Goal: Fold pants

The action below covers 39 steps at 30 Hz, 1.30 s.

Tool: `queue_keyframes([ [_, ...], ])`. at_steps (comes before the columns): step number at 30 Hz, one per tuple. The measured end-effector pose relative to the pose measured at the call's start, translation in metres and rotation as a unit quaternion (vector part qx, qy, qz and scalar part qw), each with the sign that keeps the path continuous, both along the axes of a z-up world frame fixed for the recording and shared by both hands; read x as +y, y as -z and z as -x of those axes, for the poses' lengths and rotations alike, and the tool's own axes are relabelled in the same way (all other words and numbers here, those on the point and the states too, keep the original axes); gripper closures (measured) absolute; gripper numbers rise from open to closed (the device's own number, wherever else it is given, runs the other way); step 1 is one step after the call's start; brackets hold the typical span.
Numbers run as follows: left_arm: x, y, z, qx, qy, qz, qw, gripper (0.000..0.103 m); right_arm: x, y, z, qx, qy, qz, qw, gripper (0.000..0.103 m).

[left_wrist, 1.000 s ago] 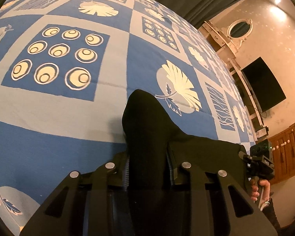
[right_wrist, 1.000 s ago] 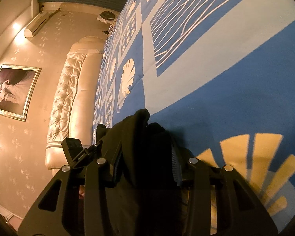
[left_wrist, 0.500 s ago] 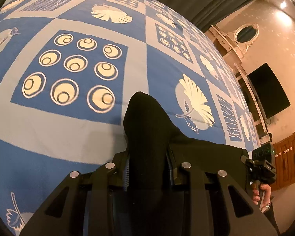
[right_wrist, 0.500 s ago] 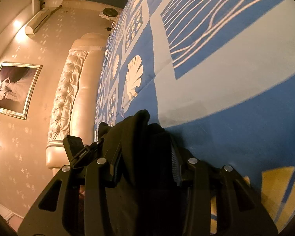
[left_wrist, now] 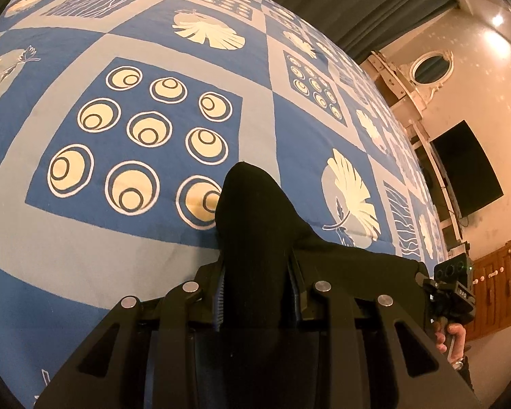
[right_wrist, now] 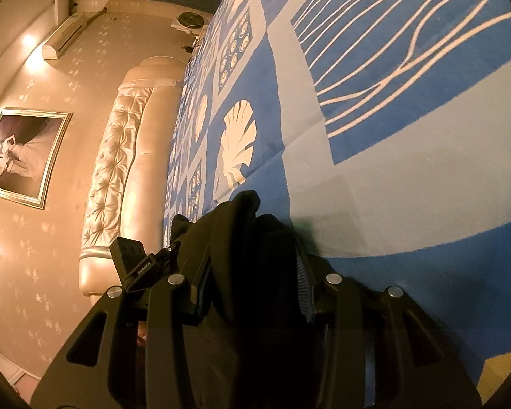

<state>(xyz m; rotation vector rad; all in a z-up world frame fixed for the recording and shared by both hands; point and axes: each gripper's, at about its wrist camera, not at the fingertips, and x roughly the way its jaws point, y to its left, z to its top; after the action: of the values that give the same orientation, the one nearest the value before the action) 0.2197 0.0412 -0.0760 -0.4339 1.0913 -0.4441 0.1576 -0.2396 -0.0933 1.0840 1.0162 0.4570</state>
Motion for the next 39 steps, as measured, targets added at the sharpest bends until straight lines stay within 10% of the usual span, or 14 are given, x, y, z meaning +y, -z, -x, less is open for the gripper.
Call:
queue_keyframes([
  [15, 0.018, 0.01, 0.0, 0.004, 0.021, 0.069, 0.9974, 0.063, 0.01, -0.004, -0.014, -0.004, 0.008, -0.026, 1.0, 0.053],
  [22, 0.045, 0.009, 0.047, 0.011, 0.005, 0.114, 0.9934, 0.043, -0.001, -0.005, 0.013, -0.007, 0.017, -0.051, 0.999, 0.044],
  [33, 0.056, 0.01, 0.125, 0.036, 0.025, 0.141, 0.9891, 0.037, 0.028, -0.003, 0.065, -0.017, -0.015, -0.062, 0.998, 0.042],
  [39, 0.023, 0.009, 0.134, 0.036, 0.063, 0.124, 0.9897, 0.034, 0.039, -0.001, 0.075, -0.004, -0.019, -0.032, 0.999, 0.065],
])
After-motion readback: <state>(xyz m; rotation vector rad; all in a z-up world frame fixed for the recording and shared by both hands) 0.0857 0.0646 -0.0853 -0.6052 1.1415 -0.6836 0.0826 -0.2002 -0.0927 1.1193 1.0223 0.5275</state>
